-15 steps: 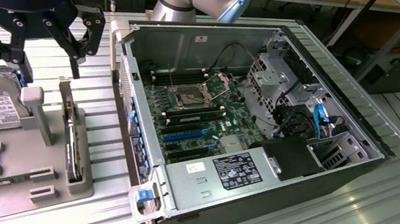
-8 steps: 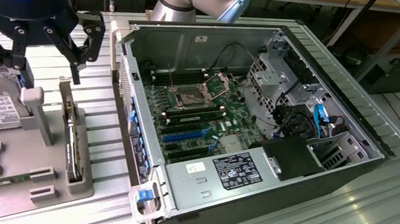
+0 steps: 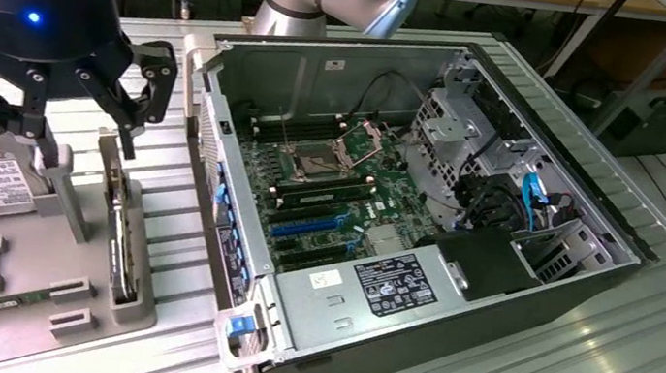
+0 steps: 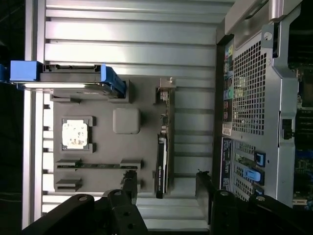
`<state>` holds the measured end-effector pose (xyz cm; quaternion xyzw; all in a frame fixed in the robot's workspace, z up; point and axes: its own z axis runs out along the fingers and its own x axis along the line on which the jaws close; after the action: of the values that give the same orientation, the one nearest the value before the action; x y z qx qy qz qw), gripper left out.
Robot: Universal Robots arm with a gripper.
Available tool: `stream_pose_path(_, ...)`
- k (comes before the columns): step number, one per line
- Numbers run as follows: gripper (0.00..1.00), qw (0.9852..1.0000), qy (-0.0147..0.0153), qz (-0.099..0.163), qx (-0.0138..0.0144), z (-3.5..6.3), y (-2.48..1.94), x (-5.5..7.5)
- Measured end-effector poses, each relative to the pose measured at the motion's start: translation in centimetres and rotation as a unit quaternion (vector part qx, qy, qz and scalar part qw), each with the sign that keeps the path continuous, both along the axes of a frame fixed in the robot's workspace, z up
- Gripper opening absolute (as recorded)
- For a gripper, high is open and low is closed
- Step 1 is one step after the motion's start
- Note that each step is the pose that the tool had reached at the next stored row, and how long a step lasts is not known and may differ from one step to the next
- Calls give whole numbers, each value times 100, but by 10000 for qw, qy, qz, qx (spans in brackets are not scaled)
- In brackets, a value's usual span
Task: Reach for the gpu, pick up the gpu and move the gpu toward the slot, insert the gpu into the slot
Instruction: 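Pick up the gpu and move the gpu toward the slot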
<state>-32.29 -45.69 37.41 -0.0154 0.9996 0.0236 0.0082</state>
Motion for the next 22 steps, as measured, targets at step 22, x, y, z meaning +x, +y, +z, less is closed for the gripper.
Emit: stream_pose_path(22, 60, 10000, 0, -2, -31, -372, 6, 0)
